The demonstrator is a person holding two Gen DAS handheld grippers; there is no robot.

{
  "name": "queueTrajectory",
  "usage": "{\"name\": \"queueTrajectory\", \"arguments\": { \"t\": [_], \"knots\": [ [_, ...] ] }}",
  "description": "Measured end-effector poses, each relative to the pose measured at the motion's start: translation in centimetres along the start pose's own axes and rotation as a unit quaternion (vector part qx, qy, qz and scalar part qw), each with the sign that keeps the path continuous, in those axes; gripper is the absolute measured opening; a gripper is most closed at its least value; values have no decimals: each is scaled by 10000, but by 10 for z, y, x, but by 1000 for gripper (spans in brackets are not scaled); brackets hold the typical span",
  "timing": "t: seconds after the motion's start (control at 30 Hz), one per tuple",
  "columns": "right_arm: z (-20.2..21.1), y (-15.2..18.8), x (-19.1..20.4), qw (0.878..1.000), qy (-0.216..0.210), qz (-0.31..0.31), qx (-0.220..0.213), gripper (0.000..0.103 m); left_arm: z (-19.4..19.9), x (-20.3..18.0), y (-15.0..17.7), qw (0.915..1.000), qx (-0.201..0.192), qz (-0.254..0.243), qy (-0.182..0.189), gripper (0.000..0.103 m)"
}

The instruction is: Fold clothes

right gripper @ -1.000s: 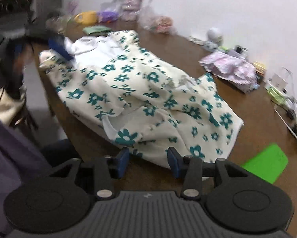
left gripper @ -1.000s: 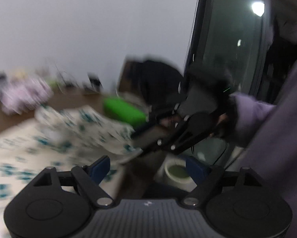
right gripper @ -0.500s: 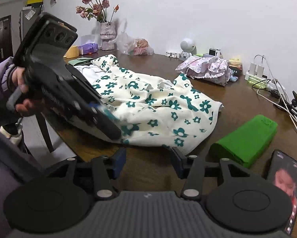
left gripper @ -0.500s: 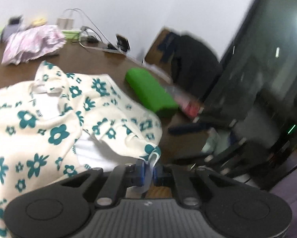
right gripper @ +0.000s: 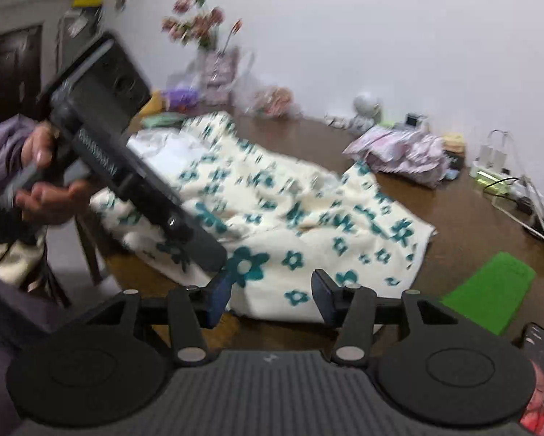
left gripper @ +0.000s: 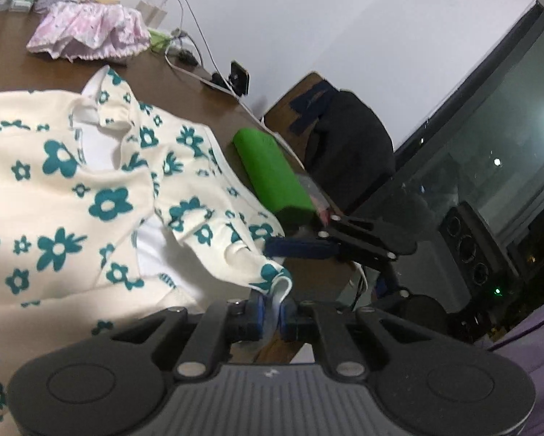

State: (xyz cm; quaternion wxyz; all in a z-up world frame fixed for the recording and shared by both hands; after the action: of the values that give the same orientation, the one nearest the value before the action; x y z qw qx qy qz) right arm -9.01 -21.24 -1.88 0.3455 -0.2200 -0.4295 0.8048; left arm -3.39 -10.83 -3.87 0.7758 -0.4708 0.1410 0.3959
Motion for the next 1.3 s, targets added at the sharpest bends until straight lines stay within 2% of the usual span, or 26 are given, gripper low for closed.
{"name": "queueTrajectory", "arguments": {
  "t": [0.07,0.2,0.27,0.33,0.5,0.6,0.67,0.73,0.77,0.83,0.9,1.0,1.1,1.2,1.23,1.3],
  "knots": [
    [-7,5,3,9997,-120,14,197,48,-3,-1,4,9999,110,-106,-40,8],
    [-6,8,2,9992,-223,-152,298,42,-7,-1,11,9992,256,-252,-148,10],
    [-2,11,3,9989,-268,-134,359,41,-6,2,13,9990,262,-265,-247,10],
    [2,11,4,9987,-291,-108,395,41,-4,3,13,9992,238,-253,-191,10],
    [15,7,-5,9997,-35,-224,65,45,-4,4,15,9986,268,-376,-276,13],
    [12,4,-9,9997,120,-218,6,52,-3,3,16,9982,253,-447,-293,15],
    [6,4,-10,9997,151,-180,45,54,1,1,15,9979,239,-509,-321,23],
    [0,6,-10,9995,195,-156,172,55,14,-4,13,9966,99,-693,-426,43],
    [-3,9,-10,9994,202,-146,248,55,23,-7,12,9959,18,-783,-462,48],
    [-2,12,-12,9992,171,-228,294,61,41,-18,15,9922,-77,-1132,-514,69],
    [1,12,-13,9991,192,-244,299,62,59,-28,24,9850,-125,-1610,-614,78],
    [7,5,-4,9998,44,-182,117,63,80,-29,37,9769,-131,-1953,-863,78],
    [8,-3,9,9999,-99,-72,-39,65,102,-16,41,9736,-244,-1869,-1289,78],
    [4,-4,10,10000,72,-67,5,65,131,1,39,9680,-509,-1714,-1758,78],
    [3,-4,8,9998,171,-110,22,65,138,3,37,9680,-628,-1630,-1802,78],
    [6,-3,-1,9989,359,-310,26,65,140,-3,31,9723,-850,-1514,-1567,78]
  ]
}}
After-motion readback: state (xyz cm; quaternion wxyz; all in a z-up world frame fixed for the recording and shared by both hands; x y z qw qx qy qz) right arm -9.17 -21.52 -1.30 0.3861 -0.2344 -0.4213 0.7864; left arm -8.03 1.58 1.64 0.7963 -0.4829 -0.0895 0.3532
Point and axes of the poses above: each gripper's, at about its wrist camera, not at the fingertips, and z roughly against the way its jaws point, x to its left, y to its underside, the point moved 8 cm from there along -z, roughly the way its jaws point
